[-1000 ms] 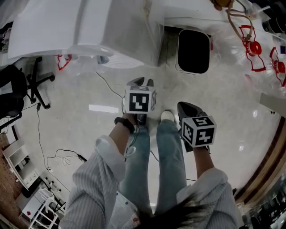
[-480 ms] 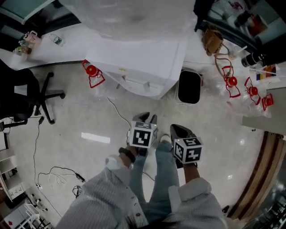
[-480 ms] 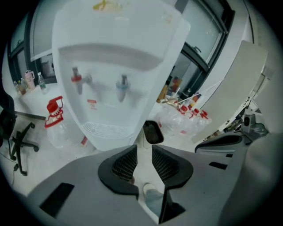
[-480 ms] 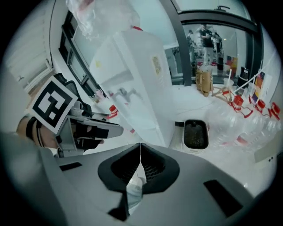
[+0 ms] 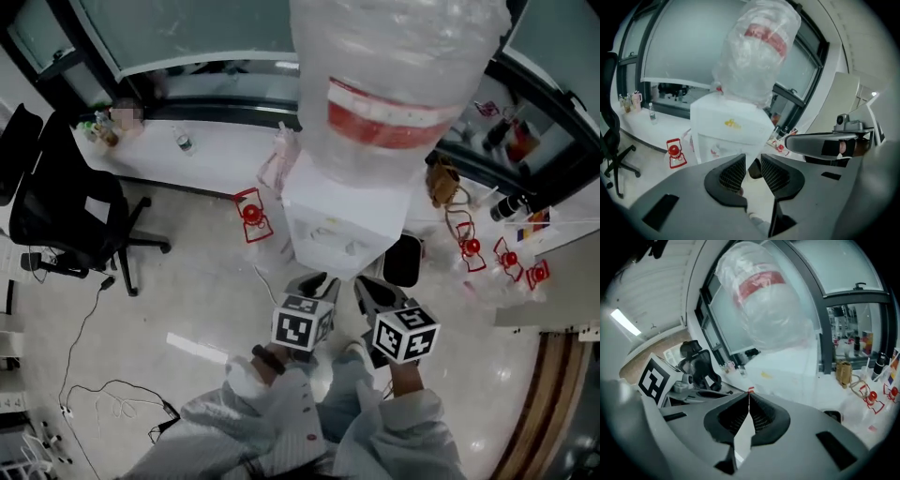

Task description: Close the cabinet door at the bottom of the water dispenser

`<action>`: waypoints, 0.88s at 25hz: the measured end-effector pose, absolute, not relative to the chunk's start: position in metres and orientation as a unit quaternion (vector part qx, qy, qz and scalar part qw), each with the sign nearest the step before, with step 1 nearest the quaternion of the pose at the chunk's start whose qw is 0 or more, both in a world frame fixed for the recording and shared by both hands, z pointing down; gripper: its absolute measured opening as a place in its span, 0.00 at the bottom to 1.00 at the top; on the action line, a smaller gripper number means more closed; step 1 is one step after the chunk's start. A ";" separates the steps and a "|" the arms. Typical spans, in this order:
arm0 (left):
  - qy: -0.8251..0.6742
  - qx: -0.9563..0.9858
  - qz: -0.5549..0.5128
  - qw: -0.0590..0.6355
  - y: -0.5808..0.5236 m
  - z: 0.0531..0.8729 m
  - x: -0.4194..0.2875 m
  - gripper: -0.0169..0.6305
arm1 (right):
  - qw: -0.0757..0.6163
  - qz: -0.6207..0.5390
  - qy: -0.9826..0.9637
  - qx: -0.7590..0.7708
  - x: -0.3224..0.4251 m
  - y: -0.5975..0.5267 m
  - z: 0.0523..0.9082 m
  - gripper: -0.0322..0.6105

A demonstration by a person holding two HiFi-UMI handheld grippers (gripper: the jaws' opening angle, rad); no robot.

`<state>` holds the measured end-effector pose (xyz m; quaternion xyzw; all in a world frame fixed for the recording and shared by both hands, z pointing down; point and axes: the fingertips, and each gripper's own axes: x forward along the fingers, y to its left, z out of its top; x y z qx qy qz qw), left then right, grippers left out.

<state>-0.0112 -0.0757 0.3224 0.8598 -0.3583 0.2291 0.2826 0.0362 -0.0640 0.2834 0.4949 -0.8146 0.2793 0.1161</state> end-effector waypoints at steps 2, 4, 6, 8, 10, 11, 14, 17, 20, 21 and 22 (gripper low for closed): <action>-0.360 0.867 0.212 0.272 -0.072 0.293 -0.021 0.18 | 0.096 0.258 -0.828 0.488 0.021 -0.064 0.251 0.07; -0.364 0.875 0.192 0.257 -0.070 0.264 -0.029 0.17 | 0.079 0.237 -0.836 0.489 0.010 -0.061 0.223 0.07; -0.370 0.880 0.166 0.246 -0.068 0.237 -0.037 0.13 | 0.068 0.218 -0.842 0.489 0.000 -0.057 0.201 0.07; -0.371 0.884 0.141 0.245 -0.063 0.214 -0.045 0.07 | 0.057 0.204 -0.850 0.482 -0.012 -0.050 0.182 0.07; -0.367 0.890 0.118 0.244 -0.054 0.195 -0.054 0.05 | 0.048 0.191 -0.859 0.473 -0.023 -0.042 0.166 0.07; -0.363 0.894 0.109 0.240 -0.049 0.186 -0.058 0.05 | 0.048 0.182 -0.863 0.469 -0.028 -0.039 0.159 0.07; -0.360 0.907 0.098 0.196 -0.040 0.163 -0.064 0.04 | 0.053 0.150 -0.870 0.466 -0.035 -0.032 0.139 0.07; -0.363 0.912 0.090 0.171 -0.035 0.149 -0.067 0.04 | 0.052 0.134 -0.875 0.462 -0.041 -0.027 0.127 0.07; -0.360 0.914 0.087 0.167 -0.032 0.141 -0.069 0.04 | 0.052 0.129 -0.879 0.457 -0.048 -0.024 0.124 0.07; -0.357 0.916 0.087 0.163 -0.031 0.139 -0.069 0.04 | 0.052 0.128 -0.879 0.456 -0.050 -0.023 0.123 0.07; -0.355 0.917 0.088 0.157 -0.030 0.138 -0.069 0.04 | 0.053 0.125 -0.879 0.456 -0.052 -0.022 0.122 0.07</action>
